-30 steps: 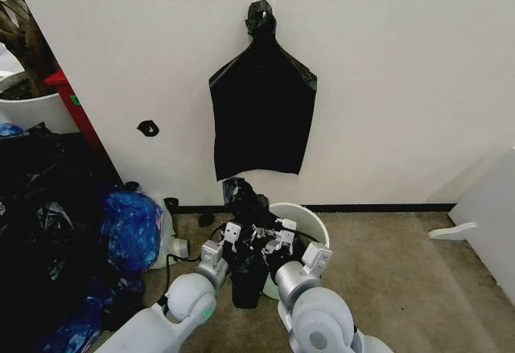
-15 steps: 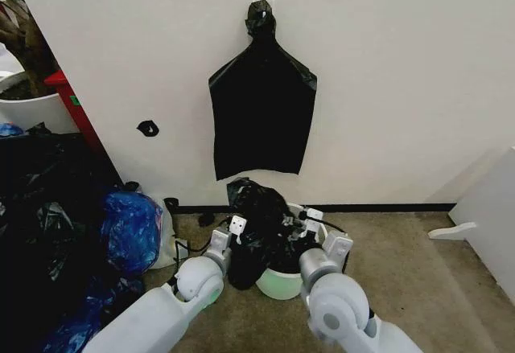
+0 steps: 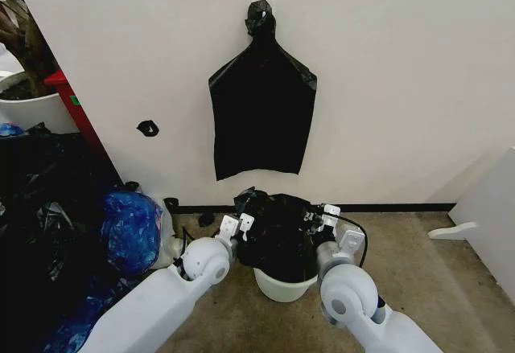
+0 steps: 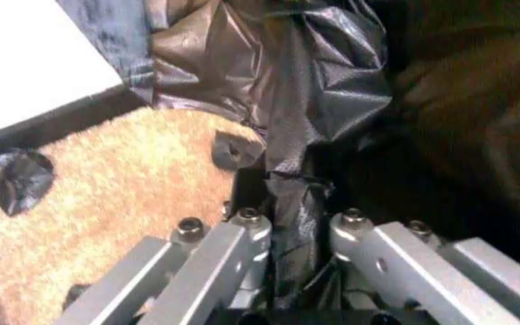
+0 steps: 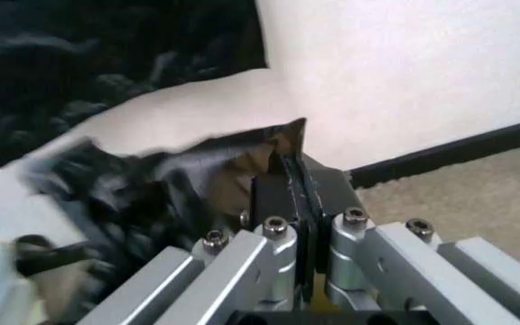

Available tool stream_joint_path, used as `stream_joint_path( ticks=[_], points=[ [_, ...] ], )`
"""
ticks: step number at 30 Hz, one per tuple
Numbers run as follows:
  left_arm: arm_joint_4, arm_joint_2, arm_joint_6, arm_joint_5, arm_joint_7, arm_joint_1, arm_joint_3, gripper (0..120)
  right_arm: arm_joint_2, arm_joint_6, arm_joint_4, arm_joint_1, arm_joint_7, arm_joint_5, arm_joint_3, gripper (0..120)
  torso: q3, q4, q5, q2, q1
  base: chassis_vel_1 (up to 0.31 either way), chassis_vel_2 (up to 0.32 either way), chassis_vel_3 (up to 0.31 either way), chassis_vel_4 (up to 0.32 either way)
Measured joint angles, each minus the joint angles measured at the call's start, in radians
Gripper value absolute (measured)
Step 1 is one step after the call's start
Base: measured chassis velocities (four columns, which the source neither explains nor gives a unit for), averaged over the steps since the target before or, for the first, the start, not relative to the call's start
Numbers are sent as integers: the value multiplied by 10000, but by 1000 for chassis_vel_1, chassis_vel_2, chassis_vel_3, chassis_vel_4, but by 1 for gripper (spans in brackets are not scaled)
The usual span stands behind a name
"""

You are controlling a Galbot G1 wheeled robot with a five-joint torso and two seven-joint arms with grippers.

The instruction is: Place the garbage bag over the trash bin.

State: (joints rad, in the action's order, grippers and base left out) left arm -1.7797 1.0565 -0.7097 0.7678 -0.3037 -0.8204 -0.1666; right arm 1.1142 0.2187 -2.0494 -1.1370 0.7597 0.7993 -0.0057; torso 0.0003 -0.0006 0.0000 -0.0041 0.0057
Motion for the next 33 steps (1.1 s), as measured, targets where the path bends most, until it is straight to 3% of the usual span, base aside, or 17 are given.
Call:
stream_joint_path(
  ticks=[4, 8, 11, 16, 24, 33],
  points=[
    [-34, -262, 262, -54, 451, -2, 350, 4, -64, -20, 147, -1, -9, -107, 93, 0, 0, 1, 1, 0, 0, 0, 0, 0, 0],
    [-473, -1040, 631, -737, 2492, -346, 1220, 3, -117, 36, 369, 26, -53, -53, 254, 0, 0, 4, 3, 0, 0, 0, 0, 0, 0],
    [-691, -1264, 743, -1008, 2995, -516, 1478, 2, -117, 76, 435, 70, -79, 116, 309, 0, 0, 6, 2, 0, 0, 0, 0, 0, 0],
    [-754, -1581, 2165, -1953, 4149, -898, 2277, 2, -134, 151, 436, 59, -76, 547, 363, 0, 0, 4, 1, 0, 0, 0, 0, 0, 0],
    [-463, -1774, 4595, -2568, 4750, -1067, 2865, 2, -470, 580, -431, -720, 141, 1010, 159, 0, -1, 2, 0, 0, 0, 0, 0, 0, 0],
    [-509, -1732, 5369, -1634, 5256, -1270, 3031, 2, -404, 1211, -1631, -1879, 30, 1679, -461, 0, -2, 1, 1, 0, -2, 0, 0, 0, 0]
  ],
)
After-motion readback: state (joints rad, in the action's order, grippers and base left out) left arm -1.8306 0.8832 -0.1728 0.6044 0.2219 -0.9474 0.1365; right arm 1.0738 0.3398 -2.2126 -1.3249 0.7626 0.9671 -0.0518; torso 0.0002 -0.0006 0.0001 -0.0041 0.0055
